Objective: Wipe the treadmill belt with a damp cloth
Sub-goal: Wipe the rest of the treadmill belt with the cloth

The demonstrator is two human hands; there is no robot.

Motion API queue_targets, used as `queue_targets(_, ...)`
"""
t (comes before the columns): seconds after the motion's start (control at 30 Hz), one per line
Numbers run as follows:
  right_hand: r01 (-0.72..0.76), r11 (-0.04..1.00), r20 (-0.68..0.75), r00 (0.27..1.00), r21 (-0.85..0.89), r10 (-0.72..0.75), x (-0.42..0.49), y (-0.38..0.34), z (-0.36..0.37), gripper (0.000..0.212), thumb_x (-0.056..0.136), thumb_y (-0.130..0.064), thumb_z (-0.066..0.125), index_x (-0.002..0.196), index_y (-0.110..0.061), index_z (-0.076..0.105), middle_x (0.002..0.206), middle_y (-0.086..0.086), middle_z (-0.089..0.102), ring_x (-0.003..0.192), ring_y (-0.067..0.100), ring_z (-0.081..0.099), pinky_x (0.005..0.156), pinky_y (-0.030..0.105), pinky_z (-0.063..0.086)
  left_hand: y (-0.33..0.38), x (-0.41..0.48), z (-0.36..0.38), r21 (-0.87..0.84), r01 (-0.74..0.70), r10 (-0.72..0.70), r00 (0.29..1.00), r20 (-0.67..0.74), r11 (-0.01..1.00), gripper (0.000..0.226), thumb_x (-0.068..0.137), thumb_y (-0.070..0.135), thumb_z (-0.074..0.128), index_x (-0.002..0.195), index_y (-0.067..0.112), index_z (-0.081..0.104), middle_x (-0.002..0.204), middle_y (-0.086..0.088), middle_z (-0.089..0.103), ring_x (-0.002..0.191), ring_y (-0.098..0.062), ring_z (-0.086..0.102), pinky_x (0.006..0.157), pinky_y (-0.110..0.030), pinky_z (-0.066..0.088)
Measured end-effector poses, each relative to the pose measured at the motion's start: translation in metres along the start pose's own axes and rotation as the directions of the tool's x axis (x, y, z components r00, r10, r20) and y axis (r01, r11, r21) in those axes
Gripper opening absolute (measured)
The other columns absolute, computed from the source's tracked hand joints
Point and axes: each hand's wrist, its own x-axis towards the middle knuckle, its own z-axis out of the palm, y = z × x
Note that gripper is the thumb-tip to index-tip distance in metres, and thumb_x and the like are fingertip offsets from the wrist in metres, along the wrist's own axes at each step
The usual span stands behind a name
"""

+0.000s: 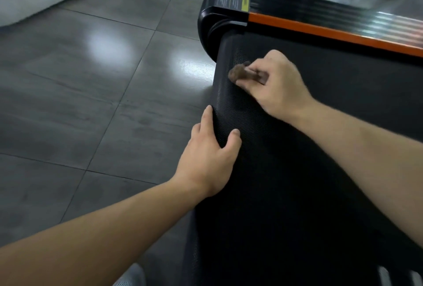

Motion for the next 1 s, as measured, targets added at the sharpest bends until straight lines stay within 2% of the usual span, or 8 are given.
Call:
queue_targets(0.17, -0.310, 0.948, -0.174, 0.940, -0.069, 0.295, 0.006, 0.024, -0.016, 0.032, 0.084, -0.051, 0.070, 0.097, -0.022, 0.072, 0.097, 0.007, 0.061, 0.088, 0.025, 0.061, 0.071, 0.028, 0.039, -0.001, -0.003, 0.001, -0.010, 0.011, -0.011, 1.000, 0.008, 1.000, 0.079, 0.098, 0.058, 0.048, 0.162, 0.036, 0.007, 0.160, 0.002, 0.032, 0.138, -0.018, 0.042, 0.098, -0.027, 0.030)
queue_targets(0.3, -0.018, 1.000, -0.062, 0.998, 0.013, 0.019, -0.069, -0.026, 0.000, 0.031, 0.085, -0.050, 0.071, 0.085, -0.019, 0.068, 0.086, -0.002, 0.045, 0.074, 0.012, 0.047, 0.065, 0.026, 0.034, -0.007, -0.004, 0.001, -0.069, 0.030, -0.029, 1.000, 0.006, 0.997, 0.073, 0.101, 0.053, 0.045, 0.162, 0.035, 0.010, 0.162, 0.000, 0.033, 0.143, -0.019, 0.039, 0.108, -0.028, 0.028)
queue_targets(0.47, 0.068, 0.996, -0.082, 0.995, 0.052, -0.064, -0.104, -0.032, -0.012, 0.031, 0.091, -0.058, 0.054, 0.077, -0.030, 0.053, 0.084, -0.008, 0.040, 0.069, 0.003, 0.043, 0.057, 0.023, 0.037, -0.024, -0.030, 0.002, -0.269, 0.034, -0.029, 0.999, 0.021, 0.963, 0.061, 0.105, 0.046, 0.041, 0.161, 0.041, 0.018, 0.163, 0.012, 0.032, 0.147, -0.004, 0.030, 0.123, -0.029, 0.021)
queue_targets(0.67, 0.197, 0.980, 0.017, 0.980, 0.021, -0.197, -0.076, -0.020, -0.010, 0.029, 0.088, -0.045, 0.067, 0.105, -0.023, 0.074, 0.091, -0.002, 0.048, 0.078, 0.014, 0.052, 0.069, 0.031, 0.047, -0.028, -0.035, 0.003, -0.227, 0.034, -0.030, 0.999, 0.020, 0.973, 0.078, 0.087, 0.068, 0.040, 0.159, 0.047, 0.015, 0.159, 0.012, 0.039, 0.142, -0.006, 0.039, 0.121, -0.034, 0.028)
queue_targets(0.73, 0.142, 0.988, -0.055, 0.988, -0.065, -0.146, -0.026, -0.004, -0.006, 0.025, 0.086, -0.044, 0.068, 0.100, -0.023, 0.073, 0.091, 0.000, 0.049, 0.080, 0.016, 0.052, 0.071, 0.030, 0.043, -0.030, -0.035, 0.002, -0.237, 0.030, -0.023, 0.999, 0.032, 0.971, 0.081, 0.083, 0.072, 0.039, 0.157, 0.050, 0.014, 0.157, 0.016, 0.039, 0.140, -0.004, 0.041, 0.121, -0.036, 0.031)
queue_targets(0.83, -0.165, 0.982, -0.197, 0.970, -0.088, 0.145, 0.045, 0.018, 0.003, 0.027, 0.087, -0.048, 0.066, 0.096, -0.024, 0.072, 0.100, 0.004, 0.060, 0.088, 0.023, 0.060, 0.074, 0.029, 0.042, -0.031, -0.036, 0.003, -0.242, 0.023, -0.012, 0.999, 0.045, 0.970, 0.077, 0.084, 0.072, 0.039, 0.155, 0.054, 0.013, 0.155, 0.021, 0.040, 0.138, -0.001, 0.043, 0.118, -0.037, 0.034)
queue_targets(0.9, -0.214, 0.973, -0.189, 0.962, -0.084, 0.195, 0.044, 0.008, 0.012, 0.024, 0.087, -0.043, 0.068, 0.100, -0.024, 0.073, 0.104, 0.003, 0.056, 0.092, 0.022, 0.059, 0.078, 0.030, 0.044, -0.034, -0.035, 0.003, -0.243, 0.020, -0.009, 0.999, 0.045, 0.970, 0.078, 0.083, 0.073, 0.038, 0.155, 0.054, 0.013, 0.154, 0.021, 0.041, 0.137, -0.001, 0.043, 0.117, -0.038, 0.036)
queue_targets(1.0, 0.108, 0.991, 0.001, 0.994, 0.076, -0.108, -0.027, -0.031, 0.007, 0.025, 0.087, -0.036, 0.070, 0.106, -0.022, 0.075, 0.094, 0.003, 0.048, 0.080, 0.015, 0.052, 0.074, 0.026, 0.046, -0.034, -0.035, 0.003, -0.225, -0.003, 0.010, 0.999, 0.032, 0.974, 0.078, 0.084, 0.071, 0.038, 0.156, 0.051, 0.014, 0.153, 0.018, 0.042, 0.137, -0.001, 0.043, 0.117, -0.037, 0.036)
